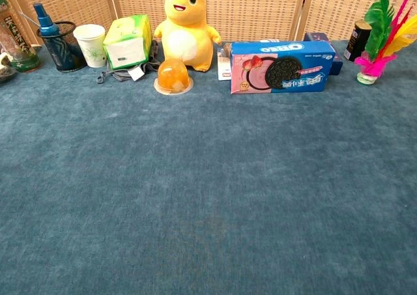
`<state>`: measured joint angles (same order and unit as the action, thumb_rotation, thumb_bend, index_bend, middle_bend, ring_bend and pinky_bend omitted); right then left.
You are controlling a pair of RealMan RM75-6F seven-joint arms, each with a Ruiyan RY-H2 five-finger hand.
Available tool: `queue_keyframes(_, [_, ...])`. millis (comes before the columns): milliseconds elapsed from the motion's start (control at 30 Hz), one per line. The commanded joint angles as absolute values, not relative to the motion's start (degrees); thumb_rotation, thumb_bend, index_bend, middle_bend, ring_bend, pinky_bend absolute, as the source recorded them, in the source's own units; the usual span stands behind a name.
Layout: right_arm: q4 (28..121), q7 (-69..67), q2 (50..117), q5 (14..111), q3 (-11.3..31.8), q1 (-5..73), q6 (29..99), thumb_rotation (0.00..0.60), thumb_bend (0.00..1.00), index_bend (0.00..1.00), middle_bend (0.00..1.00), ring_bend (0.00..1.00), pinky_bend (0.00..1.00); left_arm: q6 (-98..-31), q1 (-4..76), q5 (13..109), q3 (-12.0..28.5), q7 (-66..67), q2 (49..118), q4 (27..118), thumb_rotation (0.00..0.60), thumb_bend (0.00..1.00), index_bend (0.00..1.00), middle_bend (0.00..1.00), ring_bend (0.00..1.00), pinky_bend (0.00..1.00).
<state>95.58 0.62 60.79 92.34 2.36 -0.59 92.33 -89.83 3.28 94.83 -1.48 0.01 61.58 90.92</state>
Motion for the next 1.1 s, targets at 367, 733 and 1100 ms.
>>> queue_keyframes(367, [95.9,0.6,60.6,92.4,2.6,-0.4,92.6,0.004,0.00,0.08,0.00,0.00,0.00,-89.0,5.0,97.9,-1.8,-0.9,64.0,87.9,0.409,0.06,0.00,0.00,0.00,0.00])
queue_keyframes(733, [94.2,-0.7,60.7,88.4,4.2,0.0,91.2,0.002,0.00,0.08,0.00,0.00,0.00,-86.8,20.1,121.1,-3.9,-7.0,70.5,74.1,0.560,0.93,0.00,0.00,0.00,0.00])
queue_keyframes(1100, [94.5,-1.0,60.3,87.4,4.7,-0.4,91.9,0.004,0.00,0.08,0.00,0.00,0.00,-76.4,32.2,131.5,-4.3,5.3,74.1,80.8,0.600,1.00,0.00,0.00,0.00,0.00])
